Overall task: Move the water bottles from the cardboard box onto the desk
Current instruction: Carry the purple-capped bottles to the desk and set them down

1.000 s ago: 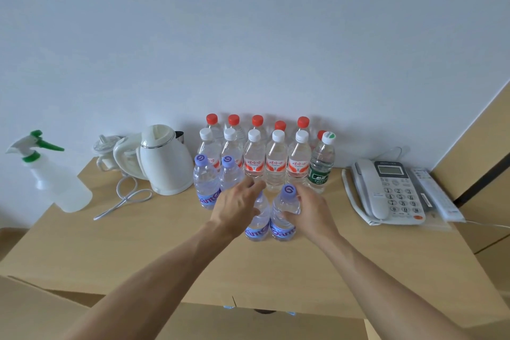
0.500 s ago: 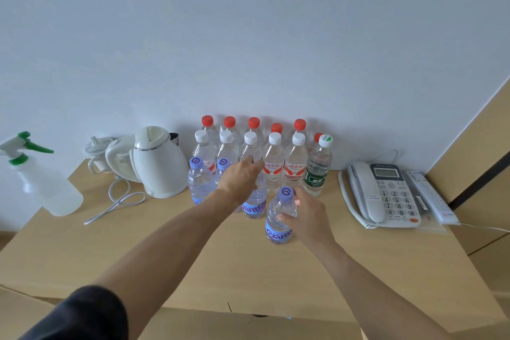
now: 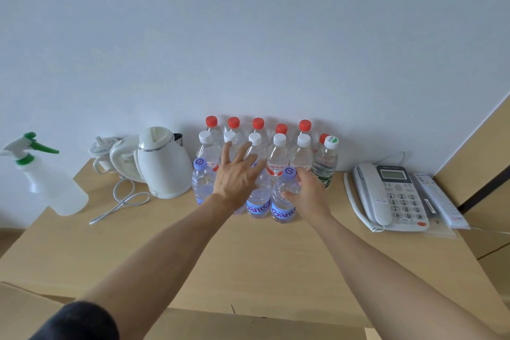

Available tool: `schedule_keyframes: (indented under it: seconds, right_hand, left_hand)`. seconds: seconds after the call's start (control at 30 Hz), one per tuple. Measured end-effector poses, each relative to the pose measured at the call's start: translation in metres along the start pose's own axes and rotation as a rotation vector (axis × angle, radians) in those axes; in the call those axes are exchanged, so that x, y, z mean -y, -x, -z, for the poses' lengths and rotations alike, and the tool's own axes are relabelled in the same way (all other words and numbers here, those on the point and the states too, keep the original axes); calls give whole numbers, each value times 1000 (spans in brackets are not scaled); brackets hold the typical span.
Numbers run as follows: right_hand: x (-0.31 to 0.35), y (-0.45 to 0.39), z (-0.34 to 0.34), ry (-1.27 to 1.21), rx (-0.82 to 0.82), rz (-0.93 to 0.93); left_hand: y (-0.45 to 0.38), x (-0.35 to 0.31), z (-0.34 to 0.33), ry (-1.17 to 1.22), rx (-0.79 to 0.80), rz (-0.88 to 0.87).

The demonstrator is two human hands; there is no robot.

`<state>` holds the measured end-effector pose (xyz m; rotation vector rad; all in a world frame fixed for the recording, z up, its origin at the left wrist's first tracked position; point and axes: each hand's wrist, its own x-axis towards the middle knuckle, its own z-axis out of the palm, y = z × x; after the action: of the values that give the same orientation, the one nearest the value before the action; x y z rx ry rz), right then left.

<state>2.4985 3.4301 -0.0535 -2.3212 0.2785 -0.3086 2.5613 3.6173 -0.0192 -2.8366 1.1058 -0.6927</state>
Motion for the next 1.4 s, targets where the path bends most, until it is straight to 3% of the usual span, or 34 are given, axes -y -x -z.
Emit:
schedule_keyframes:
  seconds: [0.47, 1.4]
  right_hand:
    - [-1, -21, -5, -9, -28, -14]
    - [-2, -27, 3, 36, 64, 4]
  left_hand:
    - [-6, 3, -13, 140, 121, 110]
    - [-13, -1, -19, 146, 106, 170]
